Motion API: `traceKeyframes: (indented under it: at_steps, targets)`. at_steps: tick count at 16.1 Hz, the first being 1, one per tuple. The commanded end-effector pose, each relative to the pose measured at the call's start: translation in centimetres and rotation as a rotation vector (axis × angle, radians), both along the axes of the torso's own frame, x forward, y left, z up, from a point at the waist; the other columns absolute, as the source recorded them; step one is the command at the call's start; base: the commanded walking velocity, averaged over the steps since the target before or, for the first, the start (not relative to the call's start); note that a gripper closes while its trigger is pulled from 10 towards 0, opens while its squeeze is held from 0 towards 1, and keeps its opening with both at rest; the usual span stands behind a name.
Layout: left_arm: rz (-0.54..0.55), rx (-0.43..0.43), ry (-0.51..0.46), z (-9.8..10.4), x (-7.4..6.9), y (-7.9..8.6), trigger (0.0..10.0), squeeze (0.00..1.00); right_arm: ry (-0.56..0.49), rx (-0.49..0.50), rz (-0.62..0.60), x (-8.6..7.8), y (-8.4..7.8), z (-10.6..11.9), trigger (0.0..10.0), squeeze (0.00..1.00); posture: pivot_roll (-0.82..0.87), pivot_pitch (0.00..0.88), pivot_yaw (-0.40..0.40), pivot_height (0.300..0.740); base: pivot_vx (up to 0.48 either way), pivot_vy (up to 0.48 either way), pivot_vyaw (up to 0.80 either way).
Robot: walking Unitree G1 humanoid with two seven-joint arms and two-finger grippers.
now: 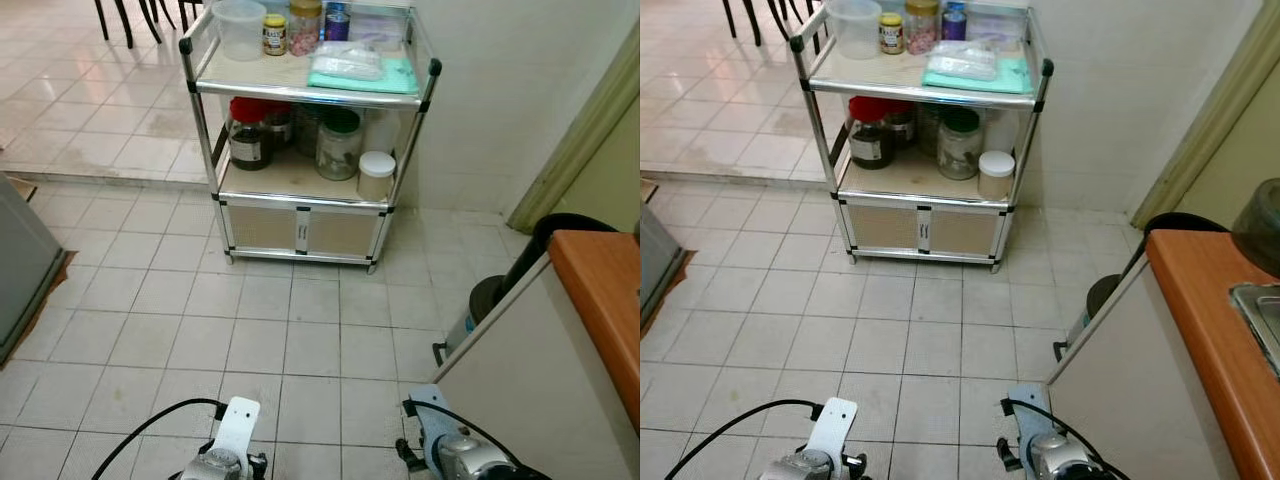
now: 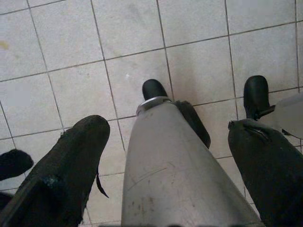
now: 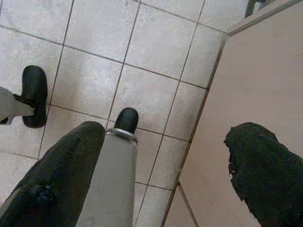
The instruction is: Kitchen organization
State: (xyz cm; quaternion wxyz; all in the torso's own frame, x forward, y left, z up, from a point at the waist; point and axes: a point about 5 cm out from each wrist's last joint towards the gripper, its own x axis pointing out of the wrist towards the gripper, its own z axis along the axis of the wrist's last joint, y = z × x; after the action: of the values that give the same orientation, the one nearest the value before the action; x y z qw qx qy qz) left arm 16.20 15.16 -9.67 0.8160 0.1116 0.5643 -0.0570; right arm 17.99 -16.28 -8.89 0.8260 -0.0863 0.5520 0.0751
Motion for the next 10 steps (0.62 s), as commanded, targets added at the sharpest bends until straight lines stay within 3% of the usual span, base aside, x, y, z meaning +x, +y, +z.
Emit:
traceKeyframes:
  at_steps: [1,2,4,5,6,7,10]
  targets:
    - [0.008,0.017,0.045,-0.5,-1.1,0.2,10.0,0.0,0.002,-0.015,-0.011,-0.3,-0.5,-0.1,10.0,0.0,-0.03,0.0,-0.023,0.74,0.0,0.0,0.0]
    - [0.019,0.011,0.004,-0.2,-0.5,0.1,10.0,0.0,-0.015,-0.009,-0.02,0.0,-0.6,0.0,10.0,0.0,-0.04,0.0,-0.017,0.74,0.0,0.0,0.0]
    - [0.082,-0.01,-0.149,1.0,2.1,0.4,10.0,0.0,-0.133,0.04,-0.048,2.4,-0.2,1.3,10.0,0.0,-0.03,0.0,-0.023,0.74,0.0,0.0,0.0]
    - [0.062,0.0,-0.203,1.6,3.2,0.5,10.0,0.0,-0.184,0.058,-0.048,3.6,-0.1,1.9,10.0,0.0,-0.03,0.0,-0.032,0.74,0.0,0.0,0.0]
    - [0.062,0.001,-0.346,3.2,5.4,0.7,10.0,0.0,-0.29,0.098,-0.058,5.7,0.0,3.4,10.0,0.0,-0.03,0.0,-0.038,0.74,0.0,0.0,0.0]
    - [0.077,-0.004,-0.427,4.2,6.5,0.8,10.0,0.0,-0.353,0.119,-0.052,6.6,-0.1,4.2,10.0,0.0,-0.03,0.0,-0.036,0.74,0.0,0.0,0.0]
    - [0.064,-0.041,-0.637,6.9,7.9,0.5,10.0,0.0,-0.542,0.207,-0.033,8.0,0.1,6.6,10.0,0.0,-0.07,0.0,0.0,0.74,0.0,0.0,0.0]
